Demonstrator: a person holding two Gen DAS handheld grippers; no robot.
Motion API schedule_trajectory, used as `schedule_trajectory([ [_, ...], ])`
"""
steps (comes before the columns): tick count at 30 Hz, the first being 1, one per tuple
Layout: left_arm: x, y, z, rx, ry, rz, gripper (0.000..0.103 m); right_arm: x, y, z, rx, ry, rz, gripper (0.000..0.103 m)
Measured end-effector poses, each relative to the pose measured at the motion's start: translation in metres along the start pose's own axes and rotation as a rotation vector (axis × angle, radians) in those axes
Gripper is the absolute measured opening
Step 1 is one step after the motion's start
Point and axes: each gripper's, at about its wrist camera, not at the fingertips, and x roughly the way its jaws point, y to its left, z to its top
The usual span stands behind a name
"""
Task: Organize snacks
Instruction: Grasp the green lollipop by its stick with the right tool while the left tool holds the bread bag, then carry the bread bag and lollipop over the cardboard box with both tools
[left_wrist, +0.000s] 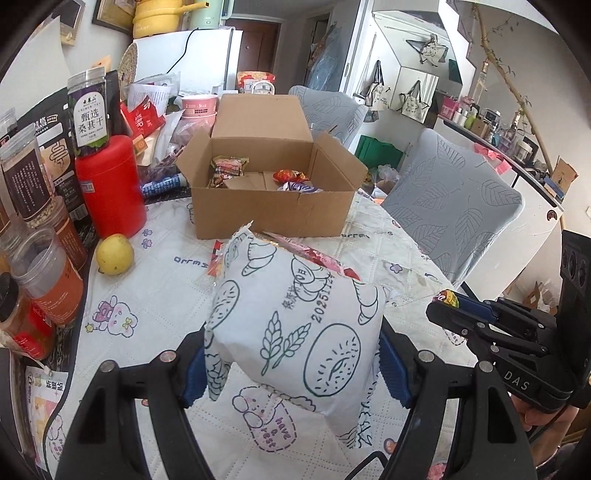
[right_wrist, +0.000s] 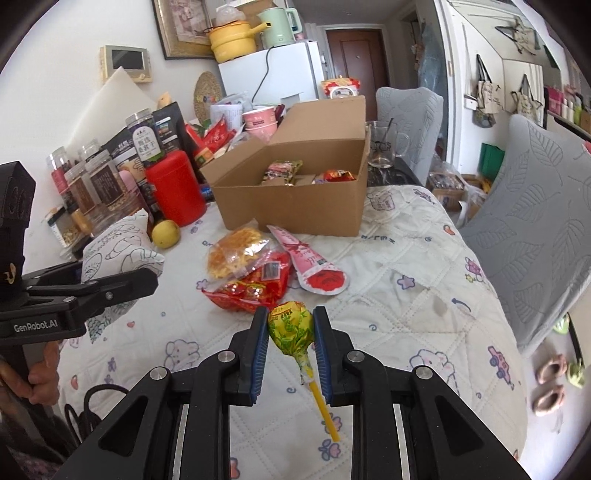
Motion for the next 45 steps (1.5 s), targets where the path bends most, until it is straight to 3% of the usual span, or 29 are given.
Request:
schedule_trajectory([
  [9, -0.014, -0.005, 0.029, 0.036, -0.08, -0.002, 0.076, -0.012, 0.018, 0.029, -0.042, -0.084, 0.066, 0.024],
  [20, -0.011, 0.003, 0.086, 0.053, -0.17, 0.008, 0.076, -0.003, 0.028, 0.09, -0.112, -0.154, 0.102, 0.024],
  [32, 0.017, 0.021, 0.15, 0.037, -0.234, -0.004, 0.076, 0.028, 0.019, 0.153, -0.139, -0.205, 0.104, 0.023],
  [45, 0.073, 0.047, 0.208, -0.012, -0.258, 0.02, 0.076, 0.083, -0.003, 0.211, -0.138, -0.226, 0.067, 0.023],
])
